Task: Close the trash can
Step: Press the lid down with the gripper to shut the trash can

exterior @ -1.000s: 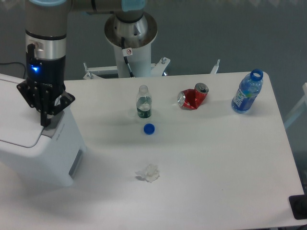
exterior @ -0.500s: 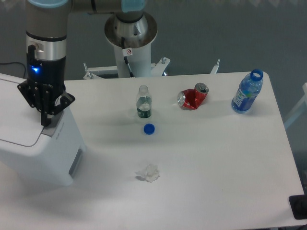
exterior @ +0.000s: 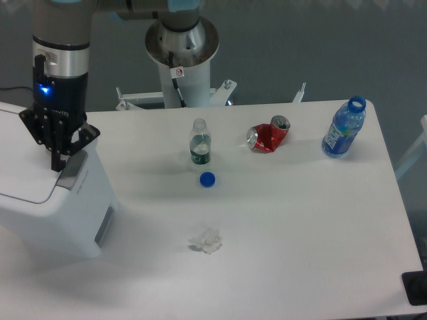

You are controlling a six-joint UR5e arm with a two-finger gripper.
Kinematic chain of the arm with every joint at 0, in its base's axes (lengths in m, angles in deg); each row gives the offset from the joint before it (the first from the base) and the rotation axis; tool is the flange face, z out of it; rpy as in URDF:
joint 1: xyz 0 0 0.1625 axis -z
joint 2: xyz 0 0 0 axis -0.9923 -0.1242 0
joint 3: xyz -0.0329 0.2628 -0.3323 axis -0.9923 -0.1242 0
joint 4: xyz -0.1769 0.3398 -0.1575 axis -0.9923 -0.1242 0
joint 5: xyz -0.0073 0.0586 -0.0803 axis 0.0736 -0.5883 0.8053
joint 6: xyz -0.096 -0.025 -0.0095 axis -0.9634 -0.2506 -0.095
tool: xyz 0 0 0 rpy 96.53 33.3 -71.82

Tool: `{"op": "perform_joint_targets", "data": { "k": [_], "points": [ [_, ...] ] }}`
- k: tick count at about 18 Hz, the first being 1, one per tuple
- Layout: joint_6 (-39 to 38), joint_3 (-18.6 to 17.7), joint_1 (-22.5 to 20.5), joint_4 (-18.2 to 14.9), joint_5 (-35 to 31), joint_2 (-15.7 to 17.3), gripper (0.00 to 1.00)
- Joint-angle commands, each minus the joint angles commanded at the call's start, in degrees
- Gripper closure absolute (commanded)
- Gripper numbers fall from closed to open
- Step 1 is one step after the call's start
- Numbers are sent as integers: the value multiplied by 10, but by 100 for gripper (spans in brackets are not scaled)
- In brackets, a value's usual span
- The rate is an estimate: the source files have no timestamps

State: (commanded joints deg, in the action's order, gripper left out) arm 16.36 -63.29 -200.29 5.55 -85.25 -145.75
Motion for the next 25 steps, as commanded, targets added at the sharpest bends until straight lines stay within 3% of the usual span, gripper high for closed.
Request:
{"op": "perform_joint_targets", "data": {
  "k": [25],
  "points": [
    [2, -6, -3, 0, 0, -13, 96]
  ]
}}
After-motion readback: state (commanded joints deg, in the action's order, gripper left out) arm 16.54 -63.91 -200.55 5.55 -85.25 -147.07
